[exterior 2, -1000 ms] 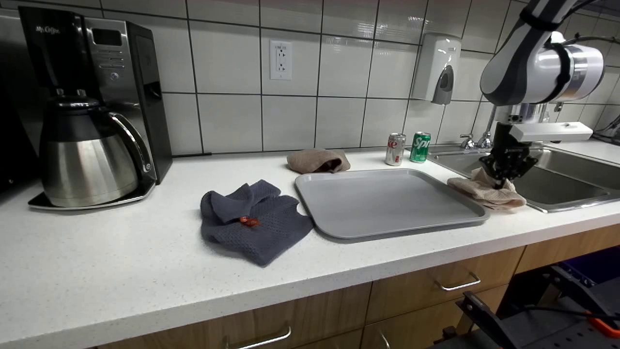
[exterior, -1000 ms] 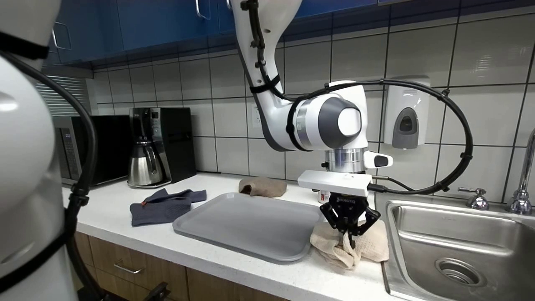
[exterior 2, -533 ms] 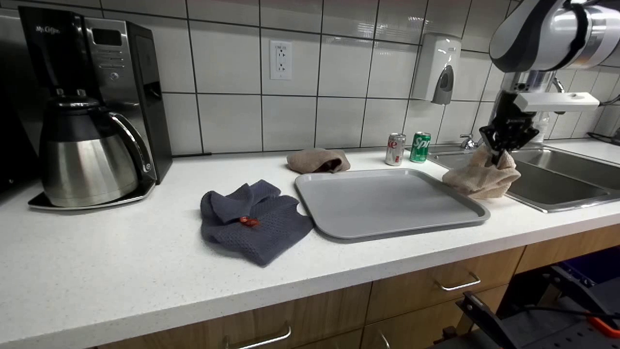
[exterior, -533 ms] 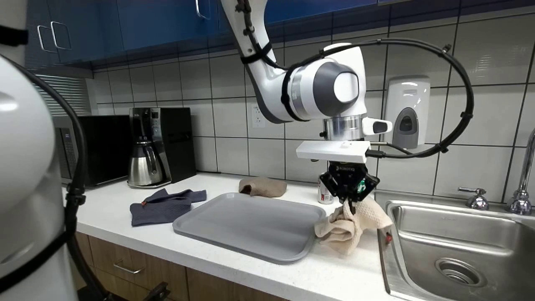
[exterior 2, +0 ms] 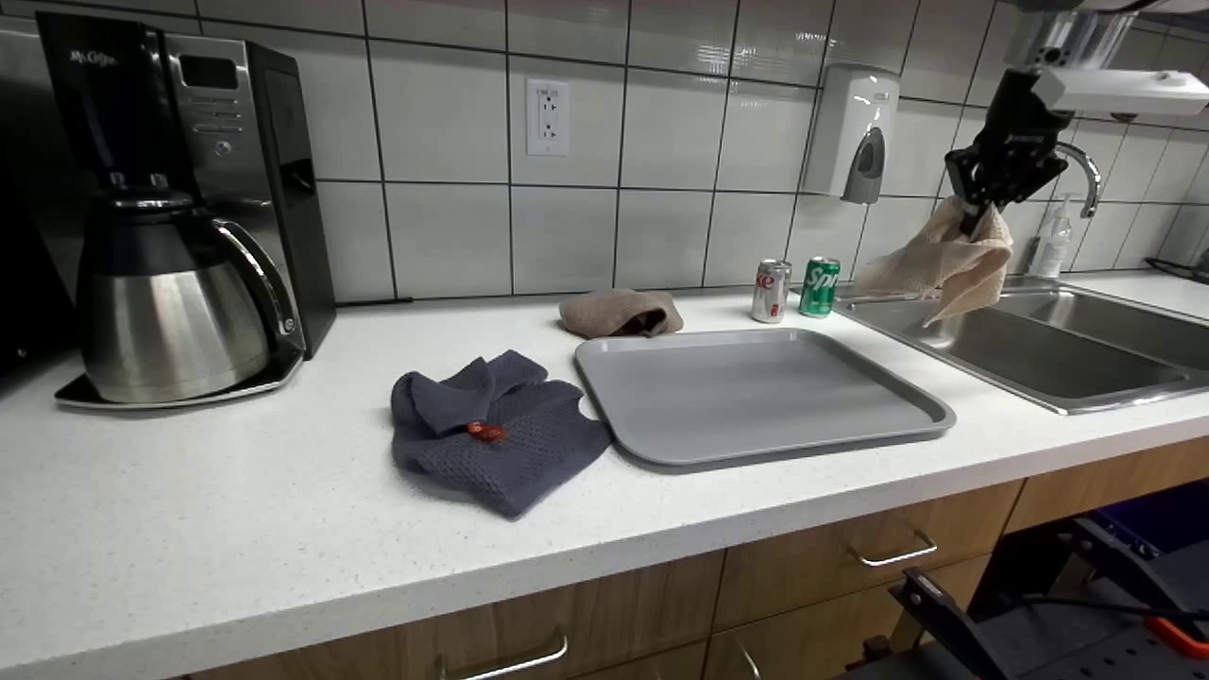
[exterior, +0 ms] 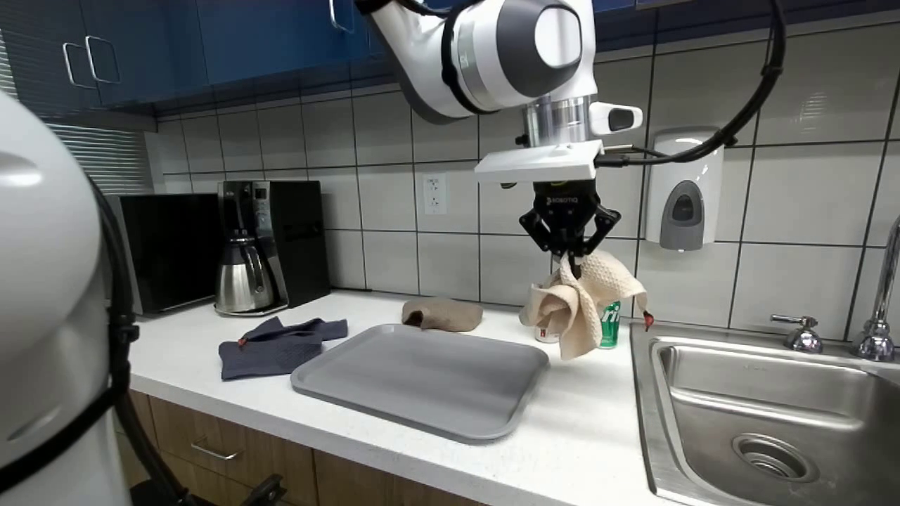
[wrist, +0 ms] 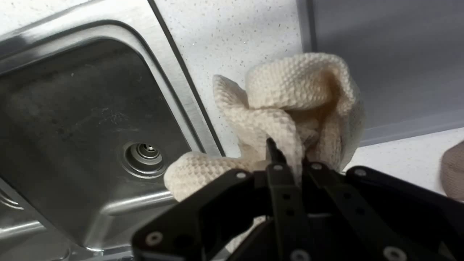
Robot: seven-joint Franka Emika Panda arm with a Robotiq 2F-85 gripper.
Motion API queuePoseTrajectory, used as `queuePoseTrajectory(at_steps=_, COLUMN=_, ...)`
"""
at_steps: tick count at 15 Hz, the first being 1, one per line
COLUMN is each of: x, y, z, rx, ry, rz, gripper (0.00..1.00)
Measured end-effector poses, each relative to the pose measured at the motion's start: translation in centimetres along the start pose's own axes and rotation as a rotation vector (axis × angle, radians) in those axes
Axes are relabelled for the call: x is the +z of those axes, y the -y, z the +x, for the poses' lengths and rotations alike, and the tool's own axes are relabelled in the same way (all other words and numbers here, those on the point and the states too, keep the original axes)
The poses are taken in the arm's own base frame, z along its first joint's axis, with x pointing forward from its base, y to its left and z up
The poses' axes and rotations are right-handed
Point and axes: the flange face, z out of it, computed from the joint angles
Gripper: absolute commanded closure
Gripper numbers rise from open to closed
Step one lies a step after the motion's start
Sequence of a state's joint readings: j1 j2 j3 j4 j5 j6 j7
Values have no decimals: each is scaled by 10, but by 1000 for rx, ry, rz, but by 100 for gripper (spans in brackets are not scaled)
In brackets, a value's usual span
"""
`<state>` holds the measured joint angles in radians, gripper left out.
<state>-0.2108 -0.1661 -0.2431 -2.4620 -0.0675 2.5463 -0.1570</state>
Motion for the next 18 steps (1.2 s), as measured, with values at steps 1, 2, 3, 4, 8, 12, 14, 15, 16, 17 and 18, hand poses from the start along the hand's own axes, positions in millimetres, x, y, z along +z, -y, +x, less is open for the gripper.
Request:
queuePoseTrajectory(at_steps=1, x=-9, y=3, z=0, rx=-6, ry=-8, rz=5, gripper=98)
queuePoseTrajectory(at_steps=2, x=-17, y=7, z=-1, rx=-12, ry=-15, rz=11, gripper=98)
queuePoseTrajectory(at_steps=3, x=-22, y=11, z=-2, rx=-19, ry=-17, rz=16, gripper=98)
queuePoseTrajectory(at_steps=4, x=-26, y=15, z=-3, rx=-27, ry=-17, rz=21, gripper=98)
queuePoseTrajectory(at_steps=8, x=-27, y=37, z=-8, rx=-58, ry=-7, rz=47, gripper=98)
queuePoseTrajectory(at_steps=12, x=-21, y=63, z=-13, rx=-98, ry=6, rz=78, gripper=98)
queuePoseTrajectory(at_steps=14, x=-17, y=74, z=-17, rx=-119, ry=17, rz=89, gripper=98)
queuePoseTrajectory(at_steps=15, x=-15, y=78, z=-20, rx=-128, ry=25, rz=95, gripper=98)
queuePoseTrajectory(at_steps=16, x=-12, y=82, z=-23, rx=-137, ry=36, rz=98, gripper=98)
queuePoseTrajectory(at_steps=17, x=-8, y=84, z=-28, rx=-144, ry=48, rz=101, gripper=98)
queuePoseTrajectory(at_steps=18, x=-4, y=86, z=-32, rx=-151, ry=62, rz=103, gripper=98)
